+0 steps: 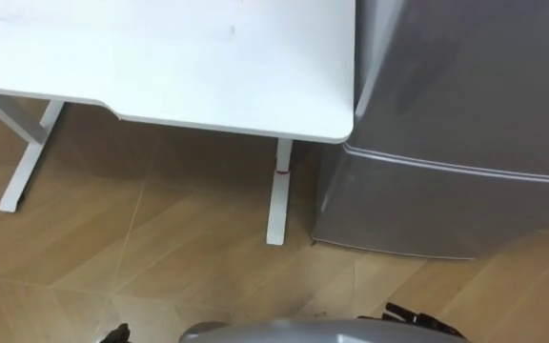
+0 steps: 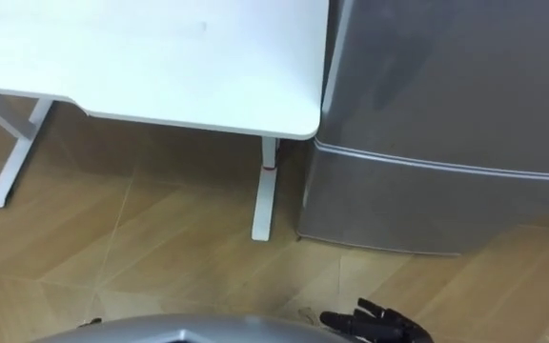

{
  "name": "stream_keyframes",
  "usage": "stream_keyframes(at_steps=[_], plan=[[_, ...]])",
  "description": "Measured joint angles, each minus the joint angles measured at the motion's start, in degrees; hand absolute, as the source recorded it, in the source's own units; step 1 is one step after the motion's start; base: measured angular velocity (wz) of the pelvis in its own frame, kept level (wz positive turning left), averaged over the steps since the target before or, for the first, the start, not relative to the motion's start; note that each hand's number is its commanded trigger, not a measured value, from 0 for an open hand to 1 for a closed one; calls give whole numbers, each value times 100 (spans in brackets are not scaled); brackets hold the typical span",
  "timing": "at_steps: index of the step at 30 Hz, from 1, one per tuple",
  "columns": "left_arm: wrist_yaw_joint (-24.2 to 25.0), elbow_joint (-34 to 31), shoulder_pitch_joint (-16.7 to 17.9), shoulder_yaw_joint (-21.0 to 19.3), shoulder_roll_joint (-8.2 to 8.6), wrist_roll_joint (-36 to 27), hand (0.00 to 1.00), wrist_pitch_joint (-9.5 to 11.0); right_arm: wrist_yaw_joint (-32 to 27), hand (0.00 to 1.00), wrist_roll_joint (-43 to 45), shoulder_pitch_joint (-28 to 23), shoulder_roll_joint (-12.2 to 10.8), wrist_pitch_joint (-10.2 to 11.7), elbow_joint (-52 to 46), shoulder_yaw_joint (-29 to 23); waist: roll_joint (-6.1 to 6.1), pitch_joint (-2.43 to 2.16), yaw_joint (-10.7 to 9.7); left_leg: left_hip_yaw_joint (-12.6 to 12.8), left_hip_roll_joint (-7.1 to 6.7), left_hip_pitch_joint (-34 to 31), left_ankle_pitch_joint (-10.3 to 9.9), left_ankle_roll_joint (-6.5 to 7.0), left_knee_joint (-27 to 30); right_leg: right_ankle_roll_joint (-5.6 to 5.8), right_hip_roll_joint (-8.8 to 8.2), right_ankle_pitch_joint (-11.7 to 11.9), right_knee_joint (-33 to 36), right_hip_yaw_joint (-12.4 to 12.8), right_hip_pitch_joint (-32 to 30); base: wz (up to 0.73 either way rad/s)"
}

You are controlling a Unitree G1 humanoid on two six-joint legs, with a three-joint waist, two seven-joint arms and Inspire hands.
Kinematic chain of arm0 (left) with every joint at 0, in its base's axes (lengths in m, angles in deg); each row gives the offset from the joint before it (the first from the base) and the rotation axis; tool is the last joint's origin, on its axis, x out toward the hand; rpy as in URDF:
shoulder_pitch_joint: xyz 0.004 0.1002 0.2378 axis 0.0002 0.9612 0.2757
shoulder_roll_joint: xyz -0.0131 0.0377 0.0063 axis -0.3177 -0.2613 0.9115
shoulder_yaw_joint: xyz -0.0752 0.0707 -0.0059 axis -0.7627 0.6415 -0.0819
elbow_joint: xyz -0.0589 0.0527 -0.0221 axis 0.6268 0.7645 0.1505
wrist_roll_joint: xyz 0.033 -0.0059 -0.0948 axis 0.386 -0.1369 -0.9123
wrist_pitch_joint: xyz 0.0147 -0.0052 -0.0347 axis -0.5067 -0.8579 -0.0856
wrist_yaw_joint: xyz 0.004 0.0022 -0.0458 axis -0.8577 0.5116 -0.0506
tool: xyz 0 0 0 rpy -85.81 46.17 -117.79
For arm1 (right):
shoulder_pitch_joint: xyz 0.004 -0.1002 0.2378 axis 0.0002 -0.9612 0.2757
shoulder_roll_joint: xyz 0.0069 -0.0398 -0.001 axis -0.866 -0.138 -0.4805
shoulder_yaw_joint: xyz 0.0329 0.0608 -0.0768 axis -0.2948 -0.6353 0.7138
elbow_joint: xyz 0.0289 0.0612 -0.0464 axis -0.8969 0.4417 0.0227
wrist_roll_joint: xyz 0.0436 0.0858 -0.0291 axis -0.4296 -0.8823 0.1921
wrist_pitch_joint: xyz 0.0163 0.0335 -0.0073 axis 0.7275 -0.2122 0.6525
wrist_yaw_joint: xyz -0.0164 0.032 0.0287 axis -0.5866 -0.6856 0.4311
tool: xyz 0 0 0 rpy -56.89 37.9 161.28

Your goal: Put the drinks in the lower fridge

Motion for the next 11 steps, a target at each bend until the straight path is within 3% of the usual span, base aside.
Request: stream_keyframes(at_steps=[8,11], plan=[[19,103,-41,119,-2,4,0,1,-304,0,-38,20,-158,8,127,-223,-17,14,-145,15,2,69,-9,15,-28,12,0,-30,23,48,-36,-1],[59,104,-54,117,-1,9,0,1,-376,0,-86,20,-209,6,177,-324,11,-7,-152,26,21,88,-27,37,-75,6,20,-26,25,66,-50,-3]])
